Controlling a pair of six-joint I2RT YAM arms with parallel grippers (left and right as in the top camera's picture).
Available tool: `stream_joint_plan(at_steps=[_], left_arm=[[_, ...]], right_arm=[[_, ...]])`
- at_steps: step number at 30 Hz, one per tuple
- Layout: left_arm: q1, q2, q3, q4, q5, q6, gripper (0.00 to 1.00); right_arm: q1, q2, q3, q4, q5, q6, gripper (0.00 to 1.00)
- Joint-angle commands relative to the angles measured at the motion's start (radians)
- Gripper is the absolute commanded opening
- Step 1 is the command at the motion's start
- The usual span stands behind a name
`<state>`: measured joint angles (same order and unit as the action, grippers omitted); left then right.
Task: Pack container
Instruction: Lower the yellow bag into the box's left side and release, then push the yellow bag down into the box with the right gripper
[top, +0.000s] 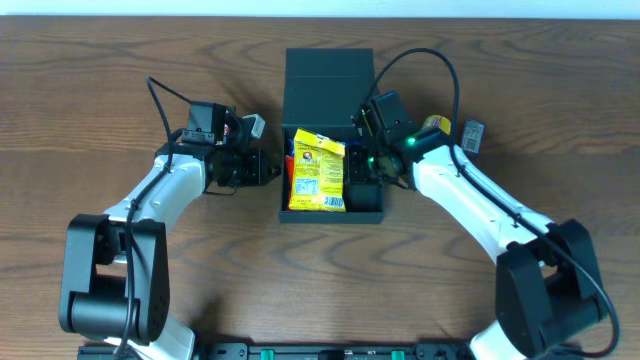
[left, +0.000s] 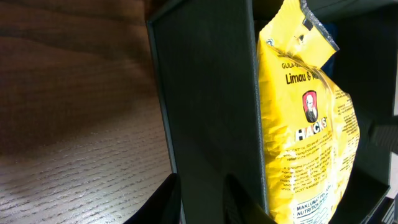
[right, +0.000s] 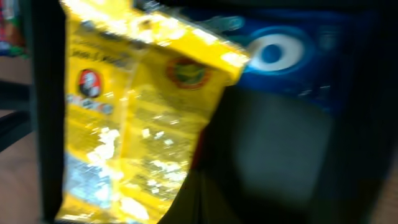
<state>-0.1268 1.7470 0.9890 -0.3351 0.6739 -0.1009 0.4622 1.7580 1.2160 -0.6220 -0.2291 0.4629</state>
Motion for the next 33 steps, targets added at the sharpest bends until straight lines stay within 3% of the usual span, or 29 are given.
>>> stream_joint_plan(at_steps=[1,21,33], left_arm=[[0.004,0.007,-0.006,0.0,-0.004,0.007,0.24],[0.004,0.007,-0.006,0.0,-0.003,0.007,0.24],[0.004,0.007,-0.006,-0.001,-0.003,0.007,0.24]], right_arm=[[-0.02,-0.018,0.006,-0.003,0.077,0.003,0.01],[0.055,0.075,0.006,0.126,-0.1,-0.101,0.01],[0.068,0.075,0.007,0.109,-0.099,-0.101,0.02]])
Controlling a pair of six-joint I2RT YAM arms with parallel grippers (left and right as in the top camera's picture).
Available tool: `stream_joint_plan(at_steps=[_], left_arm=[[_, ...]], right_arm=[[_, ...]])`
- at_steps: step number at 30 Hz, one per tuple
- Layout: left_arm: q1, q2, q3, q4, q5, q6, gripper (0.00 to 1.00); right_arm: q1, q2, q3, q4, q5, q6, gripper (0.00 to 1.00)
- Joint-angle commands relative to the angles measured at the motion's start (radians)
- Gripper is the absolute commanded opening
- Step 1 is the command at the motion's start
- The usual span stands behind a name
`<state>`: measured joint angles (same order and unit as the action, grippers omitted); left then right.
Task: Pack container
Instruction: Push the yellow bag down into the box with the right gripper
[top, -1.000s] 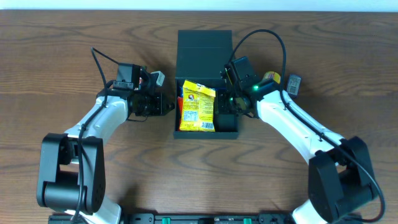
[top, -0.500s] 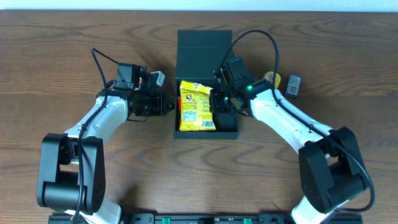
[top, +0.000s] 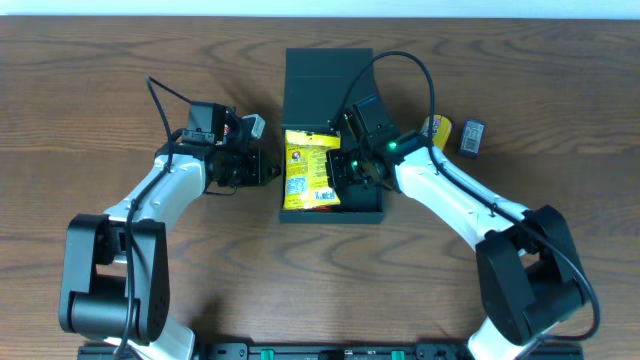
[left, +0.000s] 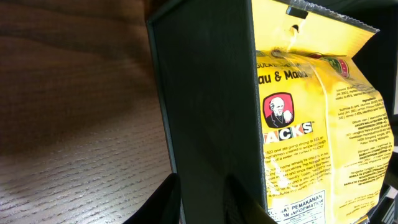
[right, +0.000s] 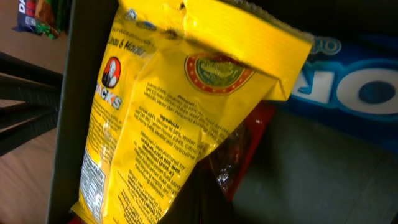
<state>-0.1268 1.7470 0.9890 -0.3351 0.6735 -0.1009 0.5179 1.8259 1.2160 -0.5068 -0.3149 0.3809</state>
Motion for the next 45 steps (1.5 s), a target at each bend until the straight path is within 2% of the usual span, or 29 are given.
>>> stream_joint_plan(at_steps=[1,10,18,22,30,45], left_arm=[[0.004,0.007,-0.006,-0.002,-0.003,0.007,0.24],[0.004,0.007,-0.006,-0.005,-0.003,0.007,0.24],[0.004,0.007,-0.006,-0.005,-0.003,0.007,0.24],[0.004,0.007,-0.006,-0.004,-0.003,0.007,0.24],[0.004,0.007,-0.006,-0.004,-0.003,0.007,0.24],[0.004,0.007,-0.006,-0.004,-0.003,0.007,0.24]], right_arm=[[0.012,0.007,0.008,-0.008,-0.009,-0.019,0.01],[-0.016,0.007,0.092,-0.136,0.118,-0.02,0.01],[-0.04,0.006,0.206,-0.223,0.116,-0.045,0.01],[-0.037,0.01,0.209,-0.216,0.045,-0.125,0.02],[-0.019,0.084,0.192,-0.204,0.014,-0.128,0.02],[0.021,0.19,0.192,-0.068,-0.131,-0.173,0.01]])
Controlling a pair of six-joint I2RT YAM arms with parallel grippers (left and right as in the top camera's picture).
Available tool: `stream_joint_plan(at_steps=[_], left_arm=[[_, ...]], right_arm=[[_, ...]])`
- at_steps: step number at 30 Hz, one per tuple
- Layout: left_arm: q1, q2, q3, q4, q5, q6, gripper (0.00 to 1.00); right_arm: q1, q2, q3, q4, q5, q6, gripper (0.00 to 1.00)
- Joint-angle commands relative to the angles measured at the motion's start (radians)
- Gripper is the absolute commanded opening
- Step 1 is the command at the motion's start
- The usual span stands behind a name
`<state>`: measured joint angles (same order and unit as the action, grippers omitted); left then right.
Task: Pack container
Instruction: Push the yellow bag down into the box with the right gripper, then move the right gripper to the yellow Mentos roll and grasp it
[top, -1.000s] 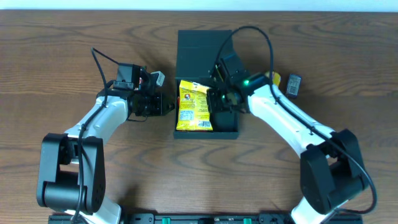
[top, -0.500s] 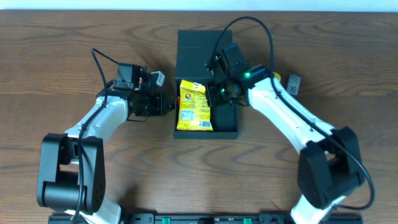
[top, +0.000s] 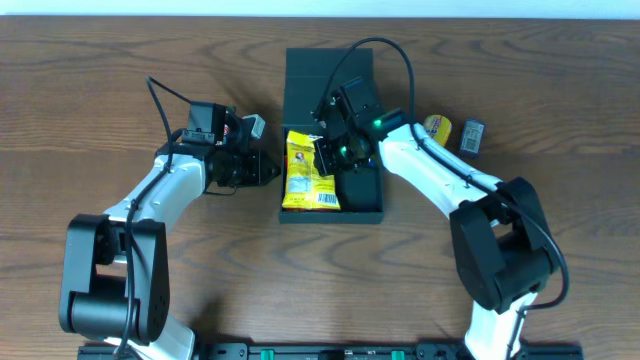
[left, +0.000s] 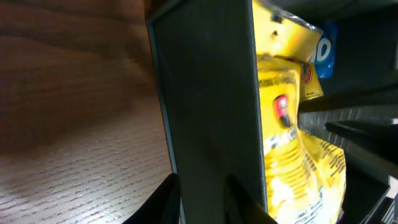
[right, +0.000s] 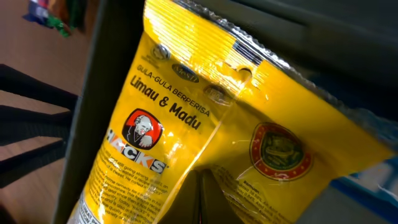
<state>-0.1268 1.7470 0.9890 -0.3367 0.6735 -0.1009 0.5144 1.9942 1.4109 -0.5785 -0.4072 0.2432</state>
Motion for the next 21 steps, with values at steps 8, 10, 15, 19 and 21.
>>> stream_joint_plan(at_steps=[8,10,15,19,21], left_arm=[[0.004,0.007,-0.006,-0.002,-0.003,0.007,0.25],[0.004,0.007,-0.006,-0.003,-0.003,0.007,0.25],[0.004,0.007,-0.006,-0.003,-0.003,0.007,0.25],[0.004,0.007,-0.006,-0.003,-0.003,0.007,0.25],[0.004,0.007,-0.006,-0.003,-0.003,0.007,0.25]], right_arm=[[0.039,0.022,-0.003,0.03,-0.043,-0.067,0.01],[0.039,0.022,-0.002,0.035,-0.045,-0.066,0.01],[0.0,-0.011,0.083,0.019,-0.127,-0.065,0.01],[-0.055,-0.067,0.182,-0.042,-0.12,-0.07,0.01],[-0.103,-0.106,0.219,-0.053,-0.116,-0.077,0.01]])
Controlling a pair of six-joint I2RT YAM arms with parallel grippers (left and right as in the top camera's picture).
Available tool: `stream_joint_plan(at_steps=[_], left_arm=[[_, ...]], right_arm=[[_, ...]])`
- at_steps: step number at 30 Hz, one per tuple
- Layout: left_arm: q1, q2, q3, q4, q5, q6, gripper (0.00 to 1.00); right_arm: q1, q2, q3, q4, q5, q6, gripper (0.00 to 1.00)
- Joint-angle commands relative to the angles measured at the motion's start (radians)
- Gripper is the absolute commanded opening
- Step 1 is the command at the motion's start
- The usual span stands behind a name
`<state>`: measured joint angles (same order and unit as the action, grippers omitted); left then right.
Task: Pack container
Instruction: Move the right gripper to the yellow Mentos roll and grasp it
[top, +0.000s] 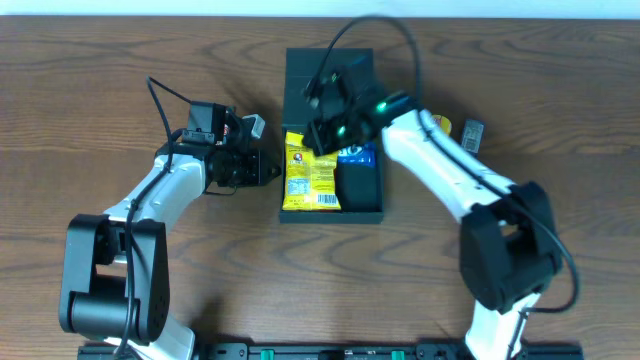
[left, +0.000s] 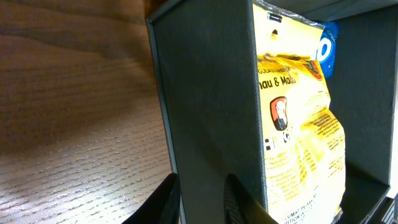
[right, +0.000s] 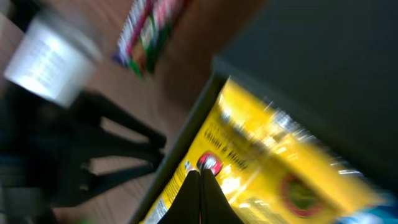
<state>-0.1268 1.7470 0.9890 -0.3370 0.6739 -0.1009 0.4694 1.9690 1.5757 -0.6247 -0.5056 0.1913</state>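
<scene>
The black container (top: 368, 212) sits mid-table with its lid (top: 328, 68) laid open at the back. A yellow Hacks candy bag (top: 310, 172) rests inside along the left wall, also in the left wrist view as the bag (left: 298, 137) and under the right wrist as the bag (right: 267, 171). A blue Oreo pack (top: 357, 153) lies beside it. My left gripper (left: 200, 202) is shut on the container's left wall (left: 211, 106). My right gripper (right: 200, 174) is shut with nothing in it, above the bag's top end.
A small colourful wrapped snack (right: 152, 28) lies on the wood left of the container, near my left wrist. A yellow item (top: 440, 125) and a small dark packet (top: 473, 137) lie right of the container. Cables arch over both arms.
My right gripper, which was low against the yellow bag, now sits higher and further back, over the bag's top end. The bag stays by the left wall. The left gripper has not moved.
The yellow bag first lay across the container's middle with my shut right gripper at its right side. Then bag and gripper were further left. Later the bag was against the left wall, uncovering the Oreo pack. Now the gripper is off it. The left held the wall throughout.
</scene>
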Motion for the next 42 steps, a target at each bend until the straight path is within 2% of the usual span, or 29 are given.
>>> stream_joint_plan(at_steps=[1,2,3,4,5,9,12,17,20,21,25,26,33,38,42], left_arm=[[0.004,0.007,-0.006,-0.002,-0.004,0.007,0.25],[0.004,0.007,-0.006,-0.002,-0.004,0.007,0.25],[0.004,0.007,-0.006,-0.002,-0.004,0.007,0.25],[0.004,0.007,-0.006,-0.002,-0.004,0.007,0.25],[0.004,0.007,-0.006,-0.002,-0.004,0.007,0.25],[0.004,0.007,-0.006,-0.002,-0.004,0.007,0.25],[0.004,0.007,-0.006,-0.002,-0.004,0.007,0.29],[0.004,0.007,-0.006,-0.002,-0.004,0.007,0.31],[0.004,0.007,-0.006,-0.002,-0.004,0.007,0.36],[0.004,0.007,-0.006,-0.002,-0.003,0.007,0.42],[0.004,0.007,-0.006,-0.002,-0.003,0.007,0.9],[0.004,0.007,-0.006,-0.002,-0.003,0.007,0.97],[0.004,0.007,-0.006,-0.002,-0.004,0.007,0.95],[0.004,0.007,-0.006,-0.002,-0.004,0.008,0.96],[0.004,0.007,-0.006,-0.002,-0.004,0.007,0.95]], right_arm=[[-0.089,-0.103,0.061,-0.005,-0.013,-0.025,0.01],[-0.122,-0.124,0.061,0.0,-0.004,-0.024,0.05],[-0.148,-0.136,0.061,0.0,0.006,-0.024,0.32],[-0.187,-0.147,0.061,-0.002,0.014,-0.025,0.74],[-0.216,-0.148,0.061,-0.008,0.028,-0.024,0.99],[-0.321,-0.137,0.058,-0.084,0.17,-0.018,0.99],[-0.361,-0.129,0.056,-0.152,0.365,0.082,0.99],[-0.358,-0.101,0.056,-0.181,0.488,0.162,0.99],[-0.349,-0.051,0.056,-0.211,0.532,0.237,0.99],[-0.349,-0.032,0.056,-0.227,0.529,0.259,0.99],[-0.35,0.03,0.056,-0.262,0.524,0.276,0.99],[-0.35,0.04,0.056,-0.269,0.524,0.277,0.99],[-0.351,0.08,0.056,-0.283,0.523,0.301,0.95],[-0.351,0.122,0.056,-0.284,0.487,0.307,0.86],[-0.352,0.154,0.056,-0.285,0.486,0.314,0.85]])
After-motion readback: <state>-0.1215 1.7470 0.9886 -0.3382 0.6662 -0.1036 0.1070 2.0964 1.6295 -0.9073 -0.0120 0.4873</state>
